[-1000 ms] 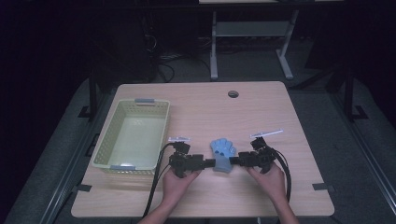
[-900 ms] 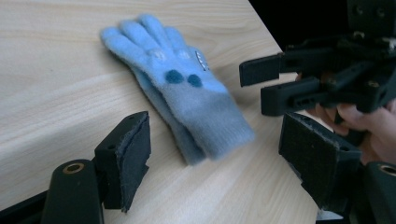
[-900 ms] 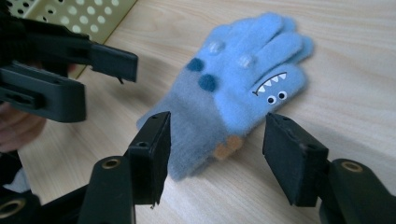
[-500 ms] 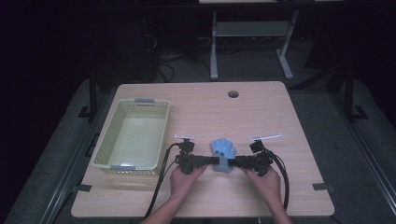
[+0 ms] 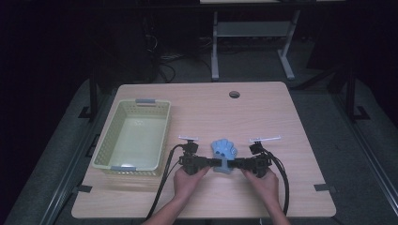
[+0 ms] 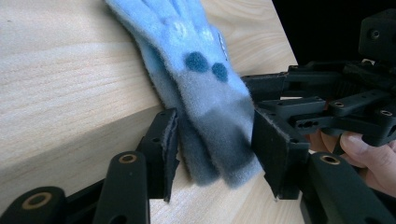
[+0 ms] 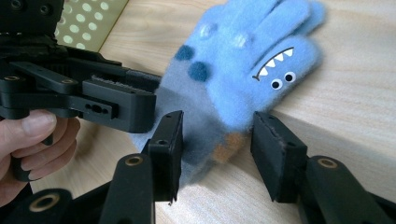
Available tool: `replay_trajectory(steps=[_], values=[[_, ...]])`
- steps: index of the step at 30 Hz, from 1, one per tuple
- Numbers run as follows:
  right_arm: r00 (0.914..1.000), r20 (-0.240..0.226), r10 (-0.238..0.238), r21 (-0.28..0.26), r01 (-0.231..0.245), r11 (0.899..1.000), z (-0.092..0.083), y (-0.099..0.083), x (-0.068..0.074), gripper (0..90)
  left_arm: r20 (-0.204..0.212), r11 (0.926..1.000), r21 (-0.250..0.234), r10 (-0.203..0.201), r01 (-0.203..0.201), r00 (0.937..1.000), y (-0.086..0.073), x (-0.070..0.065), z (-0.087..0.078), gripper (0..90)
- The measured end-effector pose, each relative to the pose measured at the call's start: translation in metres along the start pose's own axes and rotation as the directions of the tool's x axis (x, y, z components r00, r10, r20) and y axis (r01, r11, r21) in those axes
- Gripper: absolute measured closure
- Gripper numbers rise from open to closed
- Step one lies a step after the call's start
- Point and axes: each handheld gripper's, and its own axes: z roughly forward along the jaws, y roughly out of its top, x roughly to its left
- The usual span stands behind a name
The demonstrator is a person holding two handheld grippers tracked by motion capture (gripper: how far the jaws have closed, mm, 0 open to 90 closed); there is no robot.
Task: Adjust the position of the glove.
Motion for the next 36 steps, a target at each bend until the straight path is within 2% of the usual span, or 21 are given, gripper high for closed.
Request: replay_trajectory(steps=[11, 15, 16, 20, 22, 25, 26, 27, 29, 34, 36], values=[[0.9998, -0.012, 0.017, -0.011, -0.017, 1.0, 0.006, -0.003, 0.001, 61.2, 0.006, 1.0, 0.003, 0.0, 0.0, 1.0, 0.001, 0.001, 0.003, 58.4], [0.9993, -0.031, 0.022, -0.018, -0.023, 1.0, 0.009, -0.004, 0.0, 64.6, 0.035, 0.9998, 0.008, -0.016, 0.016, 0.9993, 0.002, 0.003, 0.006, 58.2], [0.999, -0.039, 0.023, -0.014, -0.024, 1.0, 0.01, -0.004, 0.001, 67.8, 0.037, 0.9997, 0.014, -0.018, 0.018, 0.9991, 0.003, 0.003, 0.006, 57.6], [0.9989, -0.044, 0.019, -0.015, -0.019, 1.0, 0.01, -0.004, 0.001, 69.8, 0.05, 0.9991, 0.023, -0.037, 0.036, 0.9981, 0.004, 0.004, 0.007, 57.7], [0.9982, -0.054, 0.027, -0.016, -0.027, 1.0, 0.011, -0.004, 0.0, 70.9, 0.063, 0.9986, 0.029, -0.046, 0.044, 0.997, 0.004, 0.006, 0.008, 60.8], [0.998, -0.058, 0.025, -0.021, -0.026, 0.999, 0.011, -0.004, 0.0, 72.5, 0.1, 0.9966, 0.04, -0.075, 0.072, 0.9921, 0.005, 0.013, 0.01, 65.3], [0.9982, -0.055, 0.024, -0.023, -0.026, 0.999, 0.011, -0.004, 0.001, 72.8, 0.1, 0.9966, 0.04, -0.075, 0.072, 0.9921, 0.005, 0.013, 0.01, 66.1], [0.9984, -0.054, 0.019, -0.028, -0.021, 0.999, 0.011, -0.004, 0.001, 73.1, 0.116, 0.9955, 0.039, -0.09, 0.086, 0.9892, 0.006, 0.015, 0.011, 66.6], [0.9984, -0.054, 0.018, -0.03, -0.02, 0.999, 0.01, -0.003, 0.001, 73.9, 0.119, 0.9954, 0.036, -0.093, 0.089, 0.9886, 0.006, 0.016, 0.012, 68.0], [0.9981, -0.061, 0.012, -0.031, -0.014, 0.999, 0.009, -0.003, 0.002, 74.7, 0.117, 0.998, 0.035, -0.056, 0.052, 0.9916, 0.007, 0.014, 0.009, 70.9], [0.9981, -0.061, 0.008, -0.033, -0.01, 0.999, 0.009, -0.002, 0.003, 74.9, 0.115, 0.9981, 0.035, -0.053, 0.05, 0.9919, 0.007, 0.013, 0.009, 71.2]])
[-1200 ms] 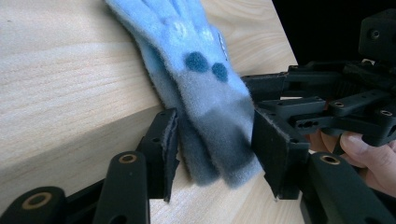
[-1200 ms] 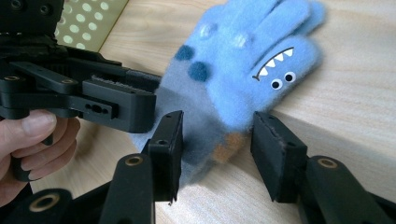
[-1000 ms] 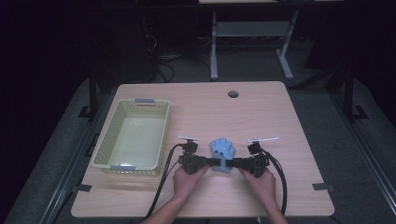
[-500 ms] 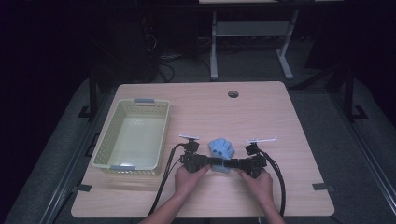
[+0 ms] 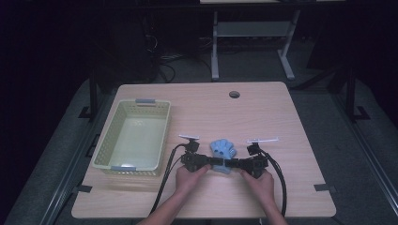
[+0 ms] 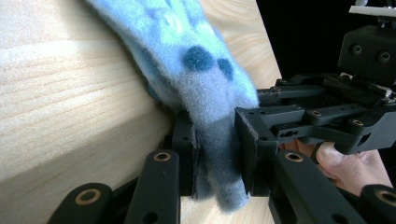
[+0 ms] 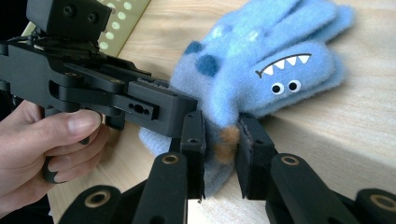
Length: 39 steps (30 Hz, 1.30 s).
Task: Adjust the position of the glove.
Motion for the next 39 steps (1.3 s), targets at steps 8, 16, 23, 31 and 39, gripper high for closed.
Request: replay_trajectory(steps=[8, 16, 23, 31, 39], values=[[0.9997, -0.019, -0.016, -0.015, 0.016, 1.0, -0.006, 0.003, 0.008, 74.3, -0.002, 0.9981, -0.018, 0.059, -0.059, 0.9982, 0.002, -0.012, -0.01, 72.3], [0.9984, -0.046, -0.033, -0.045, 0.031, 0.999, -0.014, 0.006, 0.017, 72.3, -0.006, 0.9937, -0.022, 0.11, -0.11, 0.994, 0.006, -0.024, -0.021, 72.6], [0.9963, -0.067, -0.054, -0.066, 0.05, 0.997, -0.019, 0.009, 0.023, 70.0, -0.001, 0.9914, -0.023, 0.129, -0.129, 0.9917, 0.009, -0.03, -0.03, 72.7], [0.9933, -0.09, -0.072, -0.089, 0.064, 0.994, -0.026, 0.016, 0.032, 65.8, 0.001, 0.9874, -0.046, 0.151, -0.151, 0.9885, 0.014, -0.038, -0.046, 72.7], [0.9907, -0.101, -0.091, -0.102, 0.081, 0.991, -0.032, 0.022, 0.038, 61.1, 0.008, 0.9853, -0.058, 0.162, -0.161, 0.9868, 0.018, -0.042, -0.059, 72.8]])
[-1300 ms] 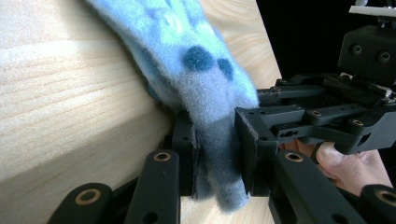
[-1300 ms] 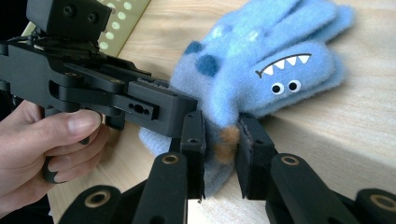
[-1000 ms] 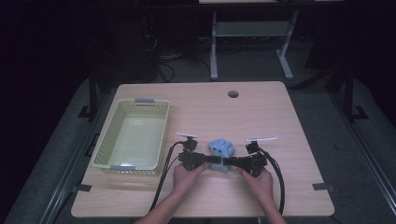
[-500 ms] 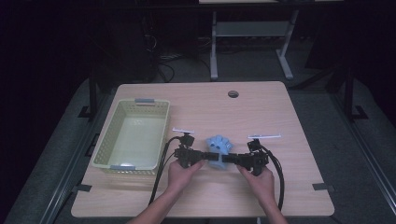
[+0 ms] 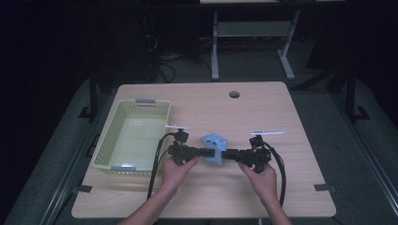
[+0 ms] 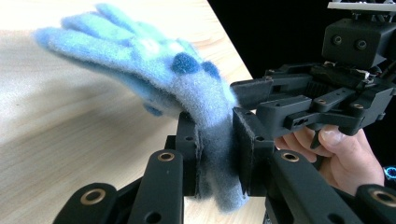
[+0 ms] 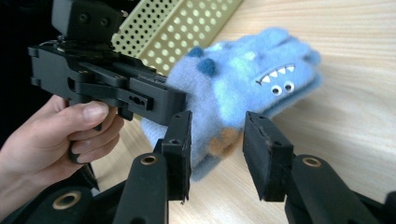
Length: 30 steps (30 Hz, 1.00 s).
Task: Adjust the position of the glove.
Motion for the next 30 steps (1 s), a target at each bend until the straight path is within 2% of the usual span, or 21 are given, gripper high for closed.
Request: replay_trajectory(steps=[2, 8, 20, 30], values=[[1.0, -0.005, -0.008, -0.003, 0.008, 1.0, -0.001, 0.002, 0.001, 59.4, 0.006, 1.0, 0.001, 0.007, -0.007, 1.0, 0.002, -0.001, -0.003, 72.8], [1.0, -0.007, -0.001, -0.009, 0.001, 1.0, -0.006, 0.002, 0.0, 55.6, -0.011, 0.9998, -0.003, 0.017, -0.017, 0.9998, 0.009, -0.001, -0.012, 72.8], [0.9966, 0.079, -0.024, 0.023, 0.022, 0.999, -0.017, 0.002, -0.005, 51.1, -0.001, 0.9996, -0.027, 0.005, -0.005, 1.0, 0.016, 0.001, -0.03, 72.8], [0.9936, 0.11, -0.025, 0.032, 0.022, 0.999, -0.021, 0.001, -0.012, 46.1, -0.013, 0.9993, -0.031, 0.021, -0.021, 0.9997, 0.023, 0.0, -0.042, 72.8]])
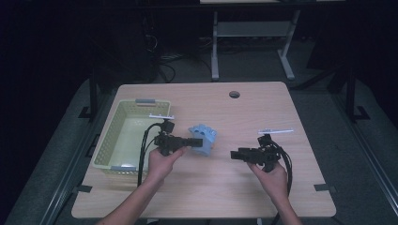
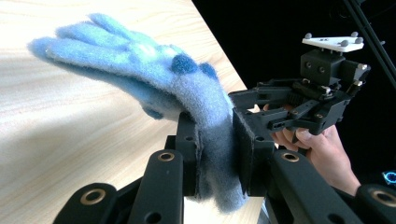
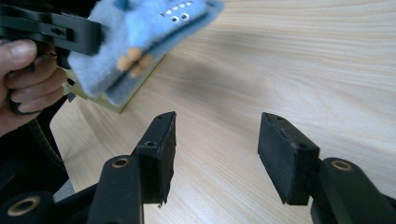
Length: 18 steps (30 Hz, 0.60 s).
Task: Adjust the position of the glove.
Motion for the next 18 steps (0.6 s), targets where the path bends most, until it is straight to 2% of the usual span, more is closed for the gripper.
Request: replay_trajectory(steps=[14, 18], values=[[1.0, 0.009, 0.001, -0.005, -0.001, 1.0, -0.006, -0.006, -0.006, 43.3, -0.002, 1.0, 0.004, 0.007, -0.007, 1.0, 0.003, -0.001, -0.009, 72.8], [0.9999, 0.013, 0.01, -0.007, -0.009, 1.0, -0.007, -0.008, -0.009, 42.6, -0.017, 0.9999, 0.0, 0.016, -0.016, 0.9997, 0.008, -0.003, -0.015, 72.7]])
